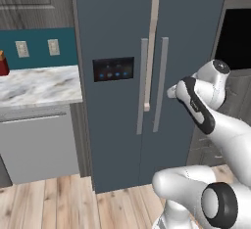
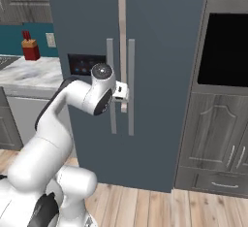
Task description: Retrieve the mango and banana from the fridge and place them into the bowl on the dining table.
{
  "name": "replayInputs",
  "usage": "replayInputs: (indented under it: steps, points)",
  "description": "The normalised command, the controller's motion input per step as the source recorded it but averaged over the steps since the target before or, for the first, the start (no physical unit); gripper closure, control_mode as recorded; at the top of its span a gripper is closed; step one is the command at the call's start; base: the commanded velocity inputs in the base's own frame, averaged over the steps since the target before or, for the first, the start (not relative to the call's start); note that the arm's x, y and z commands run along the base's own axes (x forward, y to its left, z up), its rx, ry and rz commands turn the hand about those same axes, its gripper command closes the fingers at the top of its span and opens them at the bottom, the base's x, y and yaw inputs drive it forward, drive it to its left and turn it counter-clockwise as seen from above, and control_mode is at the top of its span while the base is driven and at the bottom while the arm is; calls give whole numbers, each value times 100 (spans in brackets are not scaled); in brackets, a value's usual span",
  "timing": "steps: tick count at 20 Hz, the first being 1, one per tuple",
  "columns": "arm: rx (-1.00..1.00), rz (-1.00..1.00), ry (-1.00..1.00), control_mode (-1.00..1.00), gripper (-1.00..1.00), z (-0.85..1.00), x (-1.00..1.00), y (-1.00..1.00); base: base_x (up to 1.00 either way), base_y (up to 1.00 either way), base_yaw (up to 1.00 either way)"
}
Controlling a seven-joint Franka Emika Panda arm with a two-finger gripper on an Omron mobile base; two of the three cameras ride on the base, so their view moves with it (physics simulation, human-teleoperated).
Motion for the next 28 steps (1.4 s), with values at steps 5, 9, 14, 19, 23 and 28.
replayInputs:
  steps: [5, 9, 14, 19, 23, 28]
  points:
    - [0, 0, -1, -100, -100, 19, 53, -13, 0, 0, 0]
    - [1, 0, -1, -100, -100, 12, 54, -29, 0, 0, 0]
    - [1, 0, -13, -100, -100, 0, 46, -21, 0, 0, 0]
    - [0, 0, -30, -100, -100, -1, 23, -9, 0, 0, 0]
    - [0, 0, -22, -100, -100, -4, 28, 0, 0, 0, 0]
    - [0, 0, -4, -100, -100, -1, 45, 0, 0, 0, 0]
